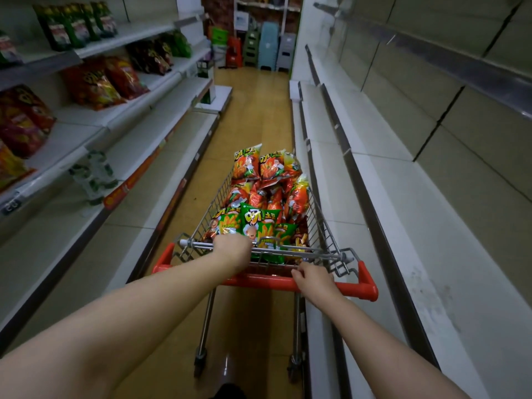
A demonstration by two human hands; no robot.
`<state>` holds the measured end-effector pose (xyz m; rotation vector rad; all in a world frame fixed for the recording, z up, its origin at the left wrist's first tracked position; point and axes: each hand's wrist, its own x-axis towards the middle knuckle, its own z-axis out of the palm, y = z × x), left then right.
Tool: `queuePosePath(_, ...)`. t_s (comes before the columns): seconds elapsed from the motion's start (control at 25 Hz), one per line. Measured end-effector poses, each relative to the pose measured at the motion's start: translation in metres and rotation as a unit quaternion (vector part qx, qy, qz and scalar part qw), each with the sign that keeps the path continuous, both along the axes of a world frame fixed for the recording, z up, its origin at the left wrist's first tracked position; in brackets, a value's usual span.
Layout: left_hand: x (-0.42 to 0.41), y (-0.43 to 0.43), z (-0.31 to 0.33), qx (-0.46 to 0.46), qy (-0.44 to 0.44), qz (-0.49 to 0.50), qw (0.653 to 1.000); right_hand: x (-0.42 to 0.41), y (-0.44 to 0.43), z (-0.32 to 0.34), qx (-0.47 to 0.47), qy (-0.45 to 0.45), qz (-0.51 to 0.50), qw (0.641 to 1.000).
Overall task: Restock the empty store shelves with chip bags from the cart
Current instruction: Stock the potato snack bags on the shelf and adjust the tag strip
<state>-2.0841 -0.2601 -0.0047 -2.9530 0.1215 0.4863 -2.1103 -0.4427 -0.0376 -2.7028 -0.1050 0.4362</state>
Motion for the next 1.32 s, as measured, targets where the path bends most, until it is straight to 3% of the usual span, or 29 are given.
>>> queuePosePath(0.12,0.04,-0.018,0.03,-0.013,0.023,0.023,0.999,0.012,-0.003,0.025,0.086,-0.057,-0.043,0.994)
queuePosePath(0.28,0.095,-0.025,0.042,-0.067,-0.041,0.053,0.996,0.057,-0.002,0.055,0.138,-0.119,-0.081,0.98)
queuePosePath(0.44,0.143,-0.019,0.031,-0.137,-0.051,0.081,0.986,0.116,0.0,0.062,0.168,-0.116,-0.106,0.973)
queuePosePath(0.88,0.253,-0.004,-0.047,-0.301,-0.025,0.149,0.942,0.287,0.011,-0.042,0.086,0.001,-0.169,0.982)
queuePosePath(1.08,0.274,-0.003,-0.09,-0.339,-0.001,0.195,0.92,0.323,0.015,-0.084,0.016,0.053,-0.177,0.983)
queuePosePath(1.32,0.28,-0.001,-0.119,-0.367,0.019,0.198,0.909,0.333,0.015,-0.126,0.03,0.083,-0.168,0.982)
